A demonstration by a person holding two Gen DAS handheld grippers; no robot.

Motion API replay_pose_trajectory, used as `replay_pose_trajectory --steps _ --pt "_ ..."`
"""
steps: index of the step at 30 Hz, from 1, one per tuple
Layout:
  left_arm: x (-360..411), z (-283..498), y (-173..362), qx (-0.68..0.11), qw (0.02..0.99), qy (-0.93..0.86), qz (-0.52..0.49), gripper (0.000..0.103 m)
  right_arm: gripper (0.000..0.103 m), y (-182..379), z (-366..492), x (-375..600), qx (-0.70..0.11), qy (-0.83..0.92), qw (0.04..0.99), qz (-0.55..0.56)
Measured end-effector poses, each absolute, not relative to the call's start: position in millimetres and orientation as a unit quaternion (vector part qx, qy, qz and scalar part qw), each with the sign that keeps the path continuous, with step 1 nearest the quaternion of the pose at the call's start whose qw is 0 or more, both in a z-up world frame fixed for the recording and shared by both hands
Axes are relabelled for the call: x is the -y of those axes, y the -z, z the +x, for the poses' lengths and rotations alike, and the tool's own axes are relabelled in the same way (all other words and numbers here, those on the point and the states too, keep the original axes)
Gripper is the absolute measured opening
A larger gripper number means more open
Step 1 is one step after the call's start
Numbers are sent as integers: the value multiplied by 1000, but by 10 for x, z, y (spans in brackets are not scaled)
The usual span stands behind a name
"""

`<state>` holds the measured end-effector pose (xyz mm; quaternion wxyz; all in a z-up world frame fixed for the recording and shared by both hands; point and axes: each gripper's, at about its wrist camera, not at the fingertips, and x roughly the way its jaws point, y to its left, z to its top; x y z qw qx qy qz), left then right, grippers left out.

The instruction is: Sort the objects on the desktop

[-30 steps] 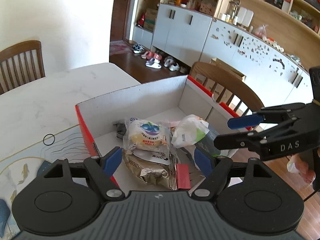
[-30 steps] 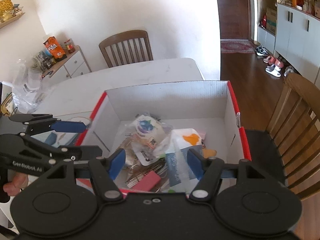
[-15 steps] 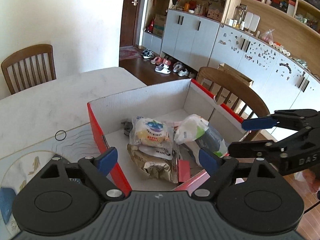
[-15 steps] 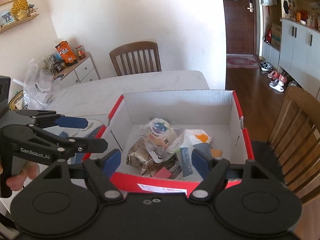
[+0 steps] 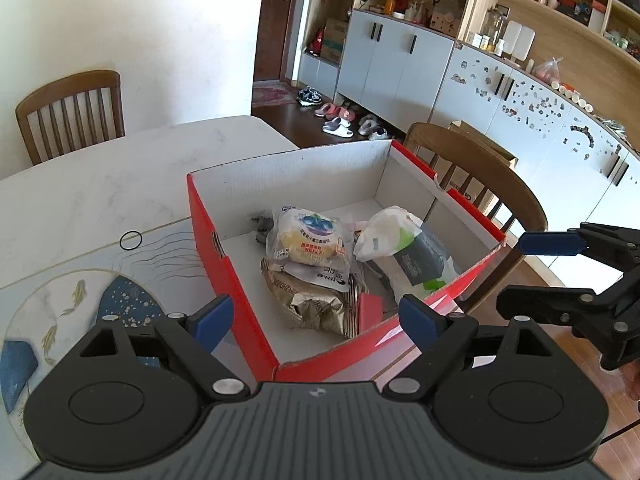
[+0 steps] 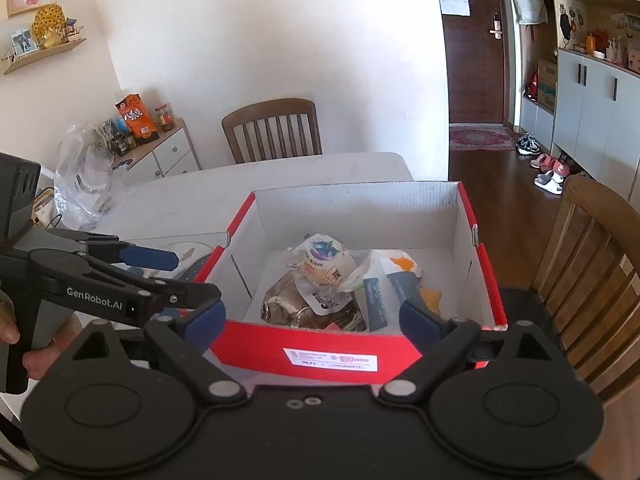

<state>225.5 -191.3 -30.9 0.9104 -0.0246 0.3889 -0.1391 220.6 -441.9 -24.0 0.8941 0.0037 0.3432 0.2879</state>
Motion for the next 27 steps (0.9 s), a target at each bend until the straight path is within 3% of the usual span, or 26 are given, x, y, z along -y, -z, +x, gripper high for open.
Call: replay_pose_trajectory --steps 27 --pt "2002 2010 295 -385 914 129 14 90 102 246 2065 4365 -335 -292 896 19"
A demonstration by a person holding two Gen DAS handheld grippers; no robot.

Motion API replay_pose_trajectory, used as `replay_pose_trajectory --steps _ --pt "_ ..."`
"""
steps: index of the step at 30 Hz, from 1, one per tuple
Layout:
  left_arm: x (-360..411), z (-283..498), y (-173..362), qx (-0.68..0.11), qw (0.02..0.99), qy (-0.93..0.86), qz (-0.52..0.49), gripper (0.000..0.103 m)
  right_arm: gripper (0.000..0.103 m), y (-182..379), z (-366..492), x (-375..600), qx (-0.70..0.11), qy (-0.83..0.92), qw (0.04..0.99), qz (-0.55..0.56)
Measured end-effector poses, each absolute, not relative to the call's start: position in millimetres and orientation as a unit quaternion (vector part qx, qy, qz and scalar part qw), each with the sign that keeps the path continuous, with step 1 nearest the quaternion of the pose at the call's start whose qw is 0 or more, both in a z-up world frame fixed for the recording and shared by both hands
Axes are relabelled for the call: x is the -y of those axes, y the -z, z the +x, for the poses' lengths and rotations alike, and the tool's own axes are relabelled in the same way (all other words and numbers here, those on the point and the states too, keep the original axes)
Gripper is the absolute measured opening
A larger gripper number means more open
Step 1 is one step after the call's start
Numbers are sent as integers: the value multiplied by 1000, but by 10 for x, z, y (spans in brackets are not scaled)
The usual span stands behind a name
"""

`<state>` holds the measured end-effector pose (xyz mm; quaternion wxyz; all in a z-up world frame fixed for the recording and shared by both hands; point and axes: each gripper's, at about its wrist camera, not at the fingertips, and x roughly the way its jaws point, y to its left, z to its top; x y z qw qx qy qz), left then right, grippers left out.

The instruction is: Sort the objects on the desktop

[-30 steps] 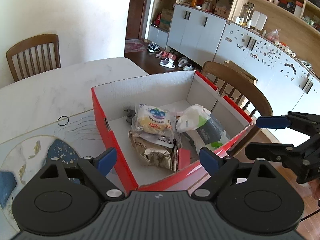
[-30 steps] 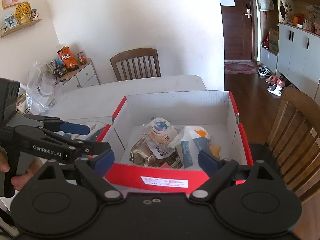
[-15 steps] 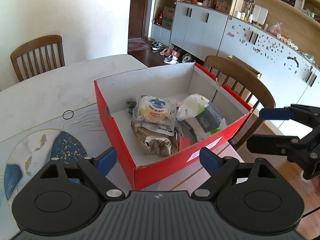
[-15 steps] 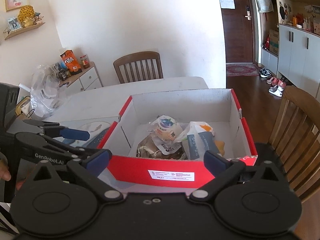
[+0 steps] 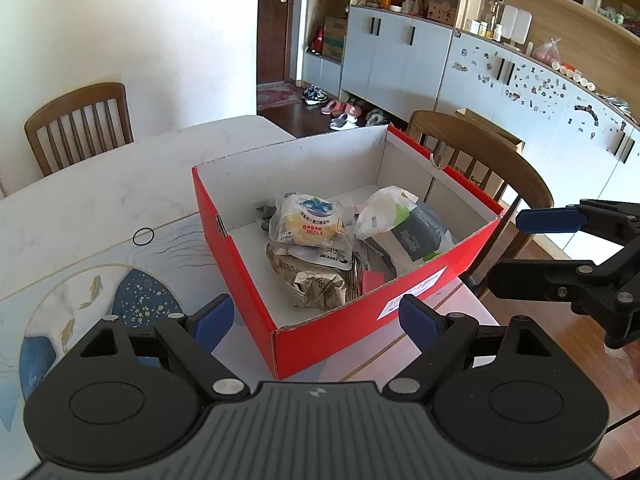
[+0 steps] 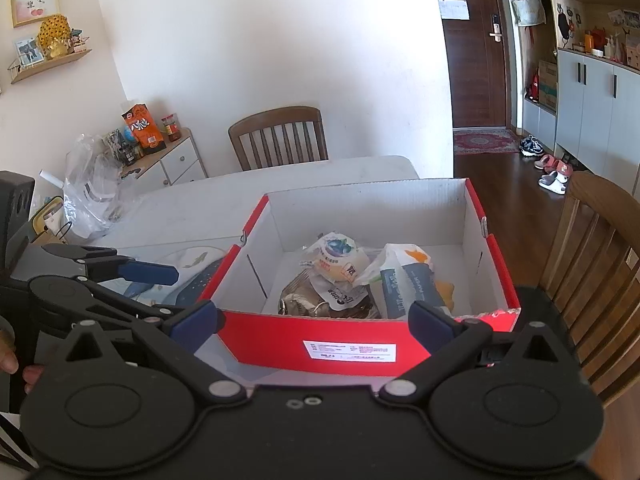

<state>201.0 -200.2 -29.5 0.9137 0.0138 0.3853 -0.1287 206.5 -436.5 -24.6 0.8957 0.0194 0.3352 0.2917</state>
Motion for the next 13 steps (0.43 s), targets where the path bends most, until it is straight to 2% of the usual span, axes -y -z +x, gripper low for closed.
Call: replay_pose_trajectory --steps 13 --pt "1733 1894 227 -363 918 160 24 90 102 213 1897 4138 -341 -242 907 48"
